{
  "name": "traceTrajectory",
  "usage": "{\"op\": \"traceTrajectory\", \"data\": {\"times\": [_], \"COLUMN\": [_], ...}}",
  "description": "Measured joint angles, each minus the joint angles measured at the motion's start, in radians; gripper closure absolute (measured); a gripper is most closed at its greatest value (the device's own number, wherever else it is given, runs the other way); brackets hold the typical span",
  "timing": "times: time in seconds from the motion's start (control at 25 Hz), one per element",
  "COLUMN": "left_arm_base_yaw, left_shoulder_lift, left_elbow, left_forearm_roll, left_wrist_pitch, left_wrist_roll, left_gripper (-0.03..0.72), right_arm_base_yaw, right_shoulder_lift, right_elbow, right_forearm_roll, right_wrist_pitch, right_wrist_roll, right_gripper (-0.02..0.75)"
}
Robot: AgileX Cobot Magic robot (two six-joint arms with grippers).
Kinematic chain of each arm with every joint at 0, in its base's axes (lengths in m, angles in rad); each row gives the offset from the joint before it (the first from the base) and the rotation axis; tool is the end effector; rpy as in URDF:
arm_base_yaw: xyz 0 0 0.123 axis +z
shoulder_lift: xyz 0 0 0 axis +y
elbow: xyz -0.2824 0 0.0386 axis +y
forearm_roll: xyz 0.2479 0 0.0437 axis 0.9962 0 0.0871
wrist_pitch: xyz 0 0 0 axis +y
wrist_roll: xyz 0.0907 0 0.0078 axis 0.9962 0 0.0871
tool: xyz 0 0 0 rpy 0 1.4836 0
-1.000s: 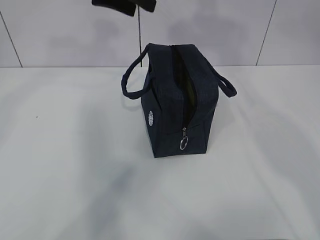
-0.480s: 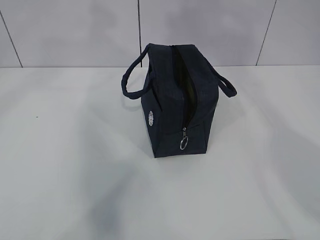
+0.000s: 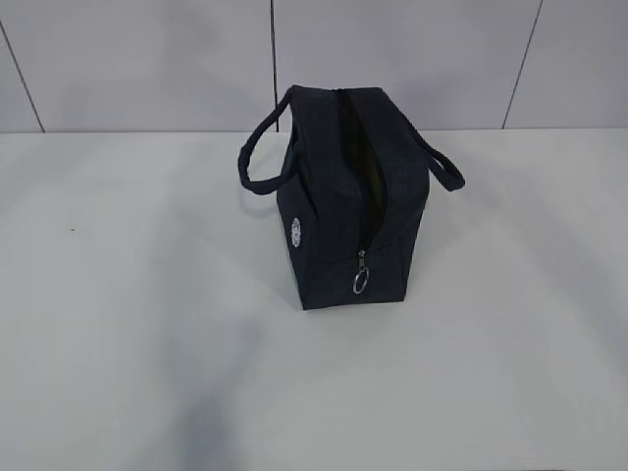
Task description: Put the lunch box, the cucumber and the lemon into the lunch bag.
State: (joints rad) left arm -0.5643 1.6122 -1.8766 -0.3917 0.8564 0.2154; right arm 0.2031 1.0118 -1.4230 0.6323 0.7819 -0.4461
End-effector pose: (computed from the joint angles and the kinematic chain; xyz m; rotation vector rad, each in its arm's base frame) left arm 0.2867 -0.2126 0.4713 0.7112 1.9584 -0.6777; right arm 0.1629 0.0723 0.5074 -0.4626 1.7013 0.5469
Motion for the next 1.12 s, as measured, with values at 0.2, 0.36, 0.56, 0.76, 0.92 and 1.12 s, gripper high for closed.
{"op": "traceTrajectory", "data": {"times": [0.2, 0.36, 0.56, 0.76, 0.92, 1.12], "left_arm_base_yaw": [0.000, 0.000, -0.002, -0.002, -0.002, -0.002], "left_shoulder_lift": [-0.116, -0.241, -0.380, -0.472, -0.529, -0.563], "left_elbow": [0.189, 0.389, 0.615, 0.795, 0.859, 0.888], "left_forearm_roll": [0.000, 0.001, 0.001, 0.001, 0.001, 0.005], "left_wrist_pitch": [-0.094, -0.191, -0.259, -0.285, -0.305, -0.308], "left_wrist_roll": [0.024, 0.029, 0.031, 0.031, 0.052, 0.074], "left_gripper": [0.347, 0.349, 0.350, 0.351, 0.354, 0.354], "right_arm_base_yaw": [0.000, 0.000, 0.000, 0.000, 0.000, 0.000], "right_shoulder_lift": [-0.169, -0.282, -0.316, -0.301, -0.231, -0.069], "right_elbow": [0.263, 0.435, 0.610, 0.743, 0.776, 0.776], "right_forearm_roll": [0.007, 0.014, 0.058, 0.255, 0.434, 0.591], "right_wrist_pitch": [-0.095, -0.133, -0.139, -0.131, -0.079, 0.079], "right_wrist_roll": [-0.015, -0.019, -0.023, -0.220, -0.453, -0.729], "right_gripper": [0.421, 0.421, 0.421, 0.421, 0.421, 0.421]}}
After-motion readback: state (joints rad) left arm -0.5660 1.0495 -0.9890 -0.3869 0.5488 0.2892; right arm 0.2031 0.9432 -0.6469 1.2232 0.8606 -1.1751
